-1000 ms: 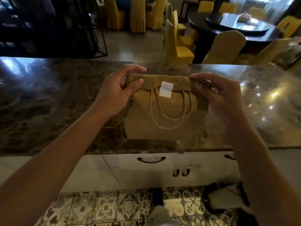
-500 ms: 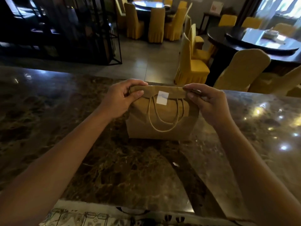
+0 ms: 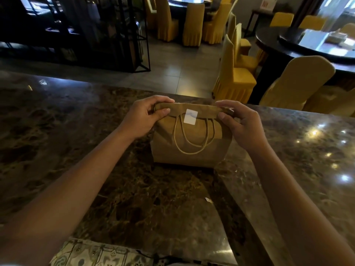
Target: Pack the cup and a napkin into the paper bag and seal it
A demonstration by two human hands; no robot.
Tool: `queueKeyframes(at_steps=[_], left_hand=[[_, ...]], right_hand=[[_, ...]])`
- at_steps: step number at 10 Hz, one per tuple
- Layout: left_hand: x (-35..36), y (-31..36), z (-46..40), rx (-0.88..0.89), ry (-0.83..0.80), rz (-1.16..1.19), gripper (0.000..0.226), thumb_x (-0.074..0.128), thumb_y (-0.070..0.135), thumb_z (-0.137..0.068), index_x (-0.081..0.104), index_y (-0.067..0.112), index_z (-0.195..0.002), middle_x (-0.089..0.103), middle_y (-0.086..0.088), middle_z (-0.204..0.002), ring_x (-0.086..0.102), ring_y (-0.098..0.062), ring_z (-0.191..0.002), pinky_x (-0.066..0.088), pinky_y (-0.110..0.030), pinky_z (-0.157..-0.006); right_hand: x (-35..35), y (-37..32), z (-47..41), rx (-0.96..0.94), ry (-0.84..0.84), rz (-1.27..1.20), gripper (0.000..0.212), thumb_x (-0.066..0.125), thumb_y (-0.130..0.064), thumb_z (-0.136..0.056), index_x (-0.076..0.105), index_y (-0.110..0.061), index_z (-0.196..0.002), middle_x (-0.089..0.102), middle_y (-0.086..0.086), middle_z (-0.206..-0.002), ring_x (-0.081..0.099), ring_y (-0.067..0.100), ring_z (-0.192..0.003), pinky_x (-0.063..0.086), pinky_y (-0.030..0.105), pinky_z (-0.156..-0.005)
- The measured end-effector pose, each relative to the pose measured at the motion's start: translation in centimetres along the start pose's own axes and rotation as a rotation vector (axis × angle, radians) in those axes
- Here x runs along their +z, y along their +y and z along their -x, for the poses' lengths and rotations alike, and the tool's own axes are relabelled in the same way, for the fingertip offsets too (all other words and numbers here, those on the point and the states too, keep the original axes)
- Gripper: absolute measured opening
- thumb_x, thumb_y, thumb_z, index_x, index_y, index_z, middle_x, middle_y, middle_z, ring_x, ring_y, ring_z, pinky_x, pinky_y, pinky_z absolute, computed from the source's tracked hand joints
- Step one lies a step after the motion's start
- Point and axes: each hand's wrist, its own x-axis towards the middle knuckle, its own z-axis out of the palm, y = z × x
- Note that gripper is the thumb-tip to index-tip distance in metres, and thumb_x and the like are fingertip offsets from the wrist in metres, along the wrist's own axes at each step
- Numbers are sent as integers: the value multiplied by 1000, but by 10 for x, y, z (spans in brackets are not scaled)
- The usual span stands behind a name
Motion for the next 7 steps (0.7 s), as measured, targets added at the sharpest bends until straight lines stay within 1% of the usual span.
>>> queueKeyframes(at_steps=[1,2,3,4,5,6,7], left_hand=[[-1,3,-2,-2,4,-18,32,67,21,-95,64,31,-125,62,9,-123,61,0,-110,55,-12,-83],[0,3,-2,-15,-4,-23,35,67,23,-94,63,30,-128,60,7,-125,60,-2,-110,54,-11,-80],[-1,4,-2,-30,-12,-31,37,69,25,-93,62,32,-129,59,7,-128,58,-7,-114,55,-16,-81],[-1,11,-4,-36,-58,-15,41,72,26,-91,62,30,-130,56,18,-121,55,1,-111,54,-14,-83],[-2,18,-7,-13,-79,-55,41,73,31,-90,62,28,-130,59,13,-122,58,-3,-111,55,-20,-85],[-4,21,-9,16,-85,-84,40,71,31,-91,62,26,-130,61,6,-128,58,-1,-112,55,-26,-90],[-11,34,-6,40,-61,-104,36,67,30,-95,61,27,-130,56,7,-134,55,-1,-114,52,-27,-93]], right_hand=[[-1,-2,-1,64,-41,-20,40,65,-23,-98,58,-24,-138,68,-10,-118,68,10,-110,61,35,-89],[-2,-2,-1,74,-59,-35,41,67,-25,-97,58,-26,-138,67,-7,-119,68,13,-110,61,39,-89],[-4,-3,0,83,-58,-35,41,68,-24,-96,59,-23,-136,66,-10,-115,68,8,-106,62,33,-86],[-6,-4,-2,92,-60,-39,41,68,-25,-96,59,-20,-136,68,-6,-113,69,10,-104,62,36,-87],[-8,-9,-7,113,-84,-18,43,69,-28,-95,58,-23,-136,69,-3,-114,69,13,-107,60,42,-91],[-9,-15,-9,129,-83,17,43,70,-30,-95,59,-25,-136,70,-6,-114,68,10,-109,59,42,-95],[-12,-27,-11,83,-51,83,43,71,-31,-94,60,-25,-135,67,-8,-124,63,9,-117,57,40,-99]])
